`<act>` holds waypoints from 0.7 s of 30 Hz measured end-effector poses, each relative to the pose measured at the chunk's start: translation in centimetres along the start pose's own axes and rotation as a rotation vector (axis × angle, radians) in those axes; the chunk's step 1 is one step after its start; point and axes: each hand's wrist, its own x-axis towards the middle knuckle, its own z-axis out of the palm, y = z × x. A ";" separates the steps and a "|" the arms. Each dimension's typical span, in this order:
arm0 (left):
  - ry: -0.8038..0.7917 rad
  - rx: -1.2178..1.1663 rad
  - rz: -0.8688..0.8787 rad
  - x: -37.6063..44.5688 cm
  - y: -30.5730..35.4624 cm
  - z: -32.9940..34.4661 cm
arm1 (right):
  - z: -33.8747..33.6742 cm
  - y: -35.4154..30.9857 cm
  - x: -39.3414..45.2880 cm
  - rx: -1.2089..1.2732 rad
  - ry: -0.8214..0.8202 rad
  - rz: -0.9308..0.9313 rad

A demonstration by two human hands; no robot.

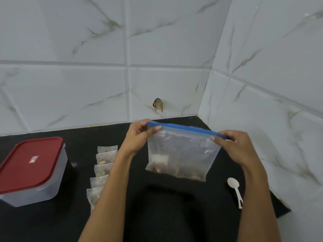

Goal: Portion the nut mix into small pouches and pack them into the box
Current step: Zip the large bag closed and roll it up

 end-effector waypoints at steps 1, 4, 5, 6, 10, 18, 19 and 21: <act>-0.008 -0.026 0.003 0.0 0.2 0.0 | -0.1 0.1 0.1 0.086 0.003 -0.010; -0.110 -0.086 -0.050 -1.4 -0.2 -0.6 | 0.4 1.6 -1.2 0.346 -0.049 0.023; -0.144 -0.080 -0.092 -2.4 -0.9 -0.8 | 1.0 2.5 -2.0 0.379 -0.076 0.057; -0.163 -0.071 -0.141 -3.4 -1.6 -1.0 | 1.6 3.6 -2.9 0.391 -0.099 0.094; -0.156 -0.029 -0.346 -8.2 -5.0 -1.5 | 4.7 7.6 -7.0 0.442 -0.096 0.244; 0.114 0.437 -0.502 -14.4 -9.7 -0.4 | 8.3 11.4 -12.5 0.160 -0.050 0.419; 0.180 0.515 -0.458 -14.7 -9.8 0.2 | 8.7 11.3 -12.9 0.109 0.012 0.421; 0.276 0.582 -0.377 -15.3 -9.5 1.4 | 9.2 10.4 -13.6 -0.100 0.121 0.423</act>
